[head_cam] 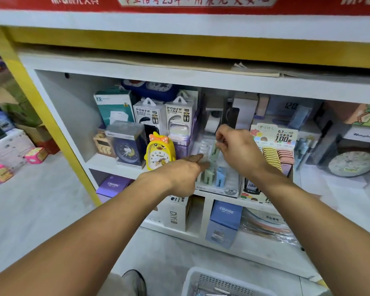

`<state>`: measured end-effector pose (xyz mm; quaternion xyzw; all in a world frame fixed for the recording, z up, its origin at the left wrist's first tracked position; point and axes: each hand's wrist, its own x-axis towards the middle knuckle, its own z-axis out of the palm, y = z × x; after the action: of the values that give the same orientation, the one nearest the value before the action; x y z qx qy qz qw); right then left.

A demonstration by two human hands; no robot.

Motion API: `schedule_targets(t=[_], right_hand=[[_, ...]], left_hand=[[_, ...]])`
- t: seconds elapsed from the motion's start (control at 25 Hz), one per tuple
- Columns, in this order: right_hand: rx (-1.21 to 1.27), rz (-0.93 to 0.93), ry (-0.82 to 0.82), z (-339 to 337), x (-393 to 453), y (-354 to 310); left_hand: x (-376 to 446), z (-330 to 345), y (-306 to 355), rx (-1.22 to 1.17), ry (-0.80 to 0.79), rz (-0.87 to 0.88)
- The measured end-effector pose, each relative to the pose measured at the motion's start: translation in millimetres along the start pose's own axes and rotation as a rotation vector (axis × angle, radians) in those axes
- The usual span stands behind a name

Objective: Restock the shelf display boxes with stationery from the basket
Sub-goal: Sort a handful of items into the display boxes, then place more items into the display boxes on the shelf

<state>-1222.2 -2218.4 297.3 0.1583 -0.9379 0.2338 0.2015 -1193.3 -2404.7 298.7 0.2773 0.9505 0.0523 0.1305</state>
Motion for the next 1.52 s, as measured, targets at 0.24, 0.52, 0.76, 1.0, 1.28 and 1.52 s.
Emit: schedule_targets(t=[0.24,0.52,0.76,1.0,1.28,1.52], right_hand=[[-0.034,0.025,-0.126,10.5,-0.5,-2.6],[-0.09,0.019,-0.185,10.2,-3.7,-9.7],[-0.102,0.065,-0.2,10.4,-4.5,-14.4],[-0.215,0.154,-0.317,4.2,-2.5,-15.6],[0.113,0.204,-0.095,-36.6,-37.8,-30.7],[0.082,0.237,-0.567,7.3,-172.2,-17.4]], left_hand=[[-1.6,-3.1,4.8,-0.012,-0.056,-0.011],[-3.1,-4.9,7.6,0.0,-0.076,-0.03],[-2.6,-6.1,10.3,0.02,-0.083,-0.031],[-0.8,-7.5,10.8,0.04,-0.096,-0.021],[-16.4,2.2,30.2,0.027,0.332,-0.03],[-34.4,86.8,71.5,-0.021,-0.238,0.05]])
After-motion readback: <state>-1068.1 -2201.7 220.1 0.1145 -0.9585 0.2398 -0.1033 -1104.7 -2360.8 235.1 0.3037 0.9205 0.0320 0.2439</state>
